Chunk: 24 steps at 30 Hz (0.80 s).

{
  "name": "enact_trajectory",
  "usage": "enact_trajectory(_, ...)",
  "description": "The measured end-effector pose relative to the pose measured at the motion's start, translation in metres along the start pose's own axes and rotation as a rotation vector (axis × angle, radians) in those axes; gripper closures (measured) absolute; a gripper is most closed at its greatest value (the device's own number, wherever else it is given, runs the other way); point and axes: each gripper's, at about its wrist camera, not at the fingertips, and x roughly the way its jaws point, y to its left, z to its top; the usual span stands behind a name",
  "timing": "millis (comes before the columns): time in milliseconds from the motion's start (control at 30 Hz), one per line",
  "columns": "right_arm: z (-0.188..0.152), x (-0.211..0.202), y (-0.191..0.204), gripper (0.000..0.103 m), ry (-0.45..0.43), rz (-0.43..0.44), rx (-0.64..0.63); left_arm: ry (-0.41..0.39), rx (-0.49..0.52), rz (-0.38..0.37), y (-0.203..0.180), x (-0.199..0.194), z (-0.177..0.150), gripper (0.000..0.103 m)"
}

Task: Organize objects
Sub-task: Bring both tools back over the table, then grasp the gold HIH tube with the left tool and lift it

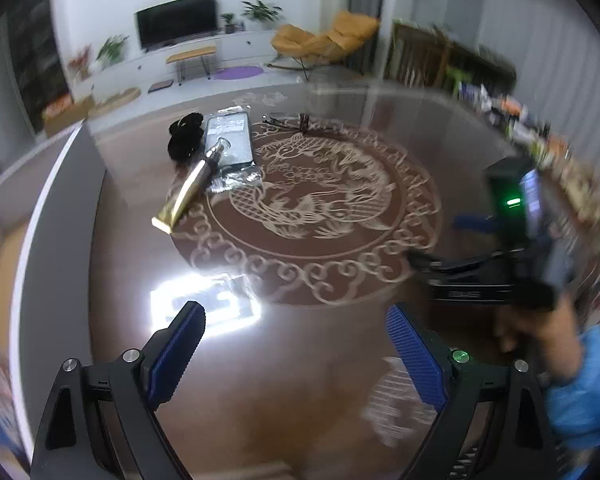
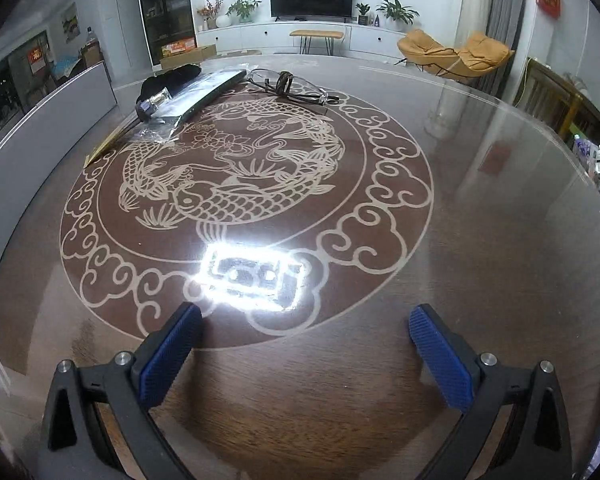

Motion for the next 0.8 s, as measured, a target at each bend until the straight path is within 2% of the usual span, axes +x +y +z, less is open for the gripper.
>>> enact_trajectory(67, 0.000, 0.001, -0.001, 0.000, -0.001, 0.000, 0.000, 0.019, 0.047, 0.046, 0.008, 0.015, 0.018, 0.010)
enact_trajectory(167, 0.000, 0.001, -0.001, 0.000, -0.001, 0.000, 0.000, 0.011, 0.066, 0.079, 0.029, 0.036, 0.044, 0.010)
enact_trajectory(367, 0.000, 0.001, 0.000, 0.000, -0.001, 0.000, 0.000, 0.013, 0.010, 0.112, 0.079, 0.085, 0.088, 0.010)
enact_trajectory(533, 0.000, 0.001, 0.000, 0.000, -0.001, 0.000, 0.000, 0.043, -0.034, 0.071, 0.106, 0.123, 0.098, 0.011)
enact_trajectory(633, 0.000, 0.001, 0.000, 0.000, -0.001, 0.000, 0.000, 0.067, -0.068, 0.022, 0.114, 0.140, 0.098, 0.011)
enact_trajectory(800, 0.000, 0.001, 0.000, 0.000, -0.001, 0.000, 0.000, 0.078, -0.131, 0.040, 0.128, 0.160, 0.096, 0.011)
